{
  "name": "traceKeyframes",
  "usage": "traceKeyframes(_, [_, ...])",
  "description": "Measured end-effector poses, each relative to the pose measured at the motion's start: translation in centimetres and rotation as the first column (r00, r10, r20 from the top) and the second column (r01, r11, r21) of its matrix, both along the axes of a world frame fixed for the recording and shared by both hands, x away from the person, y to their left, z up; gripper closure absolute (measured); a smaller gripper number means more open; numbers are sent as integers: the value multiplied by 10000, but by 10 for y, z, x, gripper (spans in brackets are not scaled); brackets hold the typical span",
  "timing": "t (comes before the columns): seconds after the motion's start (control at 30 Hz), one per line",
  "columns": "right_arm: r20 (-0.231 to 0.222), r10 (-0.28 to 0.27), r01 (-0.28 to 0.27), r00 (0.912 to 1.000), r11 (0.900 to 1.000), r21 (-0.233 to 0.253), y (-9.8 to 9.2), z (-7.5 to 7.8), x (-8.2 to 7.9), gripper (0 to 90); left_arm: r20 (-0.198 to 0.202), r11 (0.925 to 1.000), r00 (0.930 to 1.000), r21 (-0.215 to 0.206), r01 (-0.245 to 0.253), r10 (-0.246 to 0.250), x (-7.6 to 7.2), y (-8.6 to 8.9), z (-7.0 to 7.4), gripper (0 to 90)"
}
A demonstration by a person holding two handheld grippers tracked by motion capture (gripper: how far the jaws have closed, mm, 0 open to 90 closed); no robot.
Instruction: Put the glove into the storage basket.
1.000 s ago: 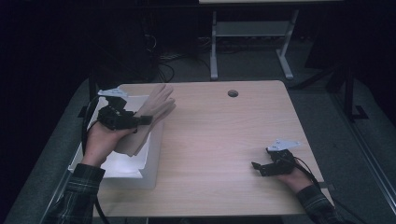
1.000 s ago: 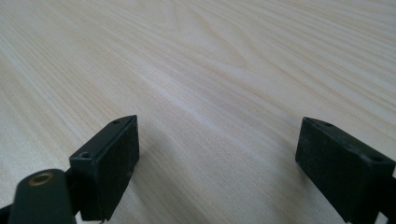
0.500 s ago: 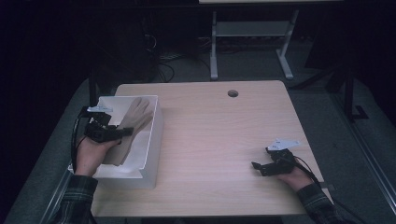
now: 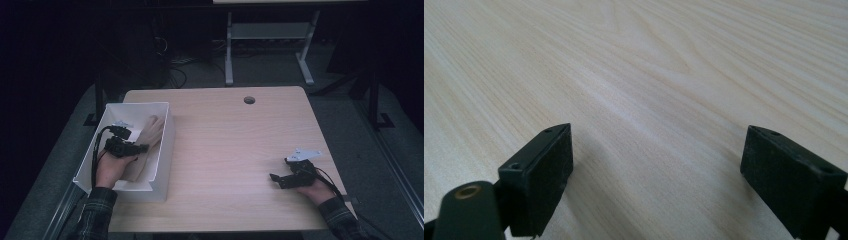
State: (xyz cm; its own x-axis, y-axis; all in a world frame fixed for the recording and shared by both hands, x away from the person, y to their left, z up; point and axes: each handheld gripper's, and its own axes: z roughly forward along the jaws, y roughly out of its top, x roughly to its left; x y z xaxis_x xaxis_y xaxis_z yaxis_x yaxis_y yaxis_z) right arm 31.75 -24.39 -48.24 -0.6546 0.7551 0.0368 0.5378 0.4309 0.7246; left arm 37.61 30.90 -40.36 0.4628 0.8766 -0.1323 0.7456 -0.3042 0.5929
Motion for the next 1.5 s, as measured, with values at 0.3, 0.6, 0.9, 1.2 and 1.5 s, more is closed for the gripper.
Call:
traceKeyframes(0.3, [10, 2, -2, 10000, 10000, 5, 0, 0, 0, 128, -394, 9997, 9991, 175, -160, 167, 2, 3, -16, 528])
traceKeyframes(0.6, [6, 2, -2, 10000, 10000, 6, 0, 0, 0, 128, 177, 9987, 9987, 158, -481, 478, 0, 7, -2, 263])
traceKeyframes(0.9, [5, 0, 0, 10000, 10000, 9, 0, 0, 0, 128, 863, 9988, 9962, -485, -52, 93, -4, -4, 39, 237])
traceKeyframes(1.2, [-1, -5, 5, 10000, 10000, 10, 0, 0, 0, 128, 1550, 9920, 9859, -977, 794, -637, -10, -31, 76, 236])
traceKeyframes(1.5, [7, -2, 2, 10000, 10000, 15, 0, 0, 0, 128, 1809, 9724, 9716, -1481, 1801, -1524, -16, -71, 95, 236])
